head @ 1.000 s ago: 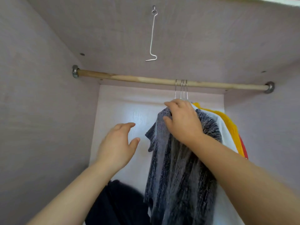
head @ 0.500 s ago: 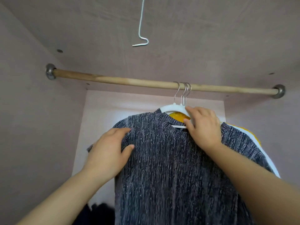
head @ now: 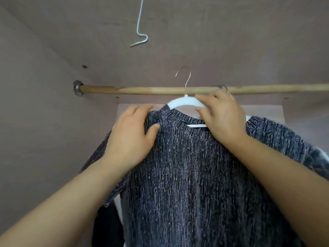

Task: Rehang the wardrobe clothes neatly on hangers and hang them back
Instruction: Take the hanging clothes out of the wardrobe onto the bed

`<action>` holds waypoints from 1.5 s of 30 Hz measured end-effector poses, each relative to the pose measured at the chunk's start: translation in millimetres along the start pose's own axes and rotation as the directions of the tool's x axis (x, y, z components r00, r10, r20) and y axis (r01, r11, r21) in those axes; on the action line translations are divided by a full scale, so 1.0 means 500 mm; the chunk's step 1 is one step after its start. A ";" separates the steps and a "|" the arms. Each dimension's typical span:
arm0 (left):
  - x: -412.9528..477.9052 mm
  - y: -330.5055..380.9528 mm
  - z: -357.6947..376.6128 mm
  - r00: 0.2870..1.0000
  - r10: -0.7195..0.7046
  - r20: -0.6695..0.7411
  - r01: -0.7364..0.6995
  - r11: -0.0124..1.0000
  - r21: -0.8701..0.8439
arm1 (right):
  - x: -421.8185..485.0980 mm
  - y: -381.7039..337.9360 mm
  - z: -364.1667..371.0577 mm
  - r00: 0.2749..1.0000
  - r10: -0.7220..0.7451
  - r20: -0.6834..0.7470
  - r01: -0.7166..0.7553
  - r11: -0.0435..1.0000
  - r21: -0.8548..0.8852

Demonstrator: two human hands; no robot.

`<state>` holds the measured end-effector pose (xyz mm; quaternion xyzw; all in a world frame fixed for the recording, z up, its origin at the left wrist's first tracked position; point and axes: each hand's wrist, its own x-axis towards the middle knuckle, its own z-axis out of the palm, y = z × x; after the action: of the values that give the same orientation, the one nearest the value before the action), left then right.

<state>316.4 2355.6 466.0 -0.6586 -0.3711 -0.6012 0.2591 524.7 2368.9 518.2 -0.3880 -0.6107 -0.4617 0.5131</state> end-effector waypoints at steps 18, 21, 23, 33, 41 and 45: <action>-0.769 -0.014 -0.297 0.786 -0.617 -0.023 0.563 0.701 0.439 | -0.661 -0.458 0.008 0.904 -0.348 0.250 -0.011 0.565 0.825; -0.881 0.033 -0.360 0.691 -0.719 -0.081 0.643 0.559 0.524 | -0.768 -0.530 -0.023 0.878 -0.395 0.270 -0.078 0.438 0.895; -0.948 0.071 -0.407 0.635 -0.762 -0.130 0.677 0.466 0.570 | -0.832 -0.580 -0.056 0.866 -0.424 0.266 -0.118 0.344 0.931; -1.142 0.328 -0.696 0.534 -0.688 -0.491 0.688 0.017 0.725 | -0.979 -0.842 -0.345 0.810 -0.570 0.140 -0.289 -0.180 0.940; -1.215 0.548 -0.941 0.413 -0.518 -0.749 0.738 -0.291 0.608 | -0.961 -1.051 -0.655 0.729 -0.672 -0.128 -0.278 -0.462 0.842; -1.256 0.662 -1.075 0.334 -0.423 -0.842 0.785 -0.370 0.497 | -0.960 -1.152 -0.833 0.697 -0.675 -0.242 -0.287 -0.572 0.768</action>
<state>258.2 1625.6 -40.3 0.0977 -0.8975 -0.3407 0.2624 173.1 1811.1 -30.3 0.3236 -0.8623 0.3222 0.2190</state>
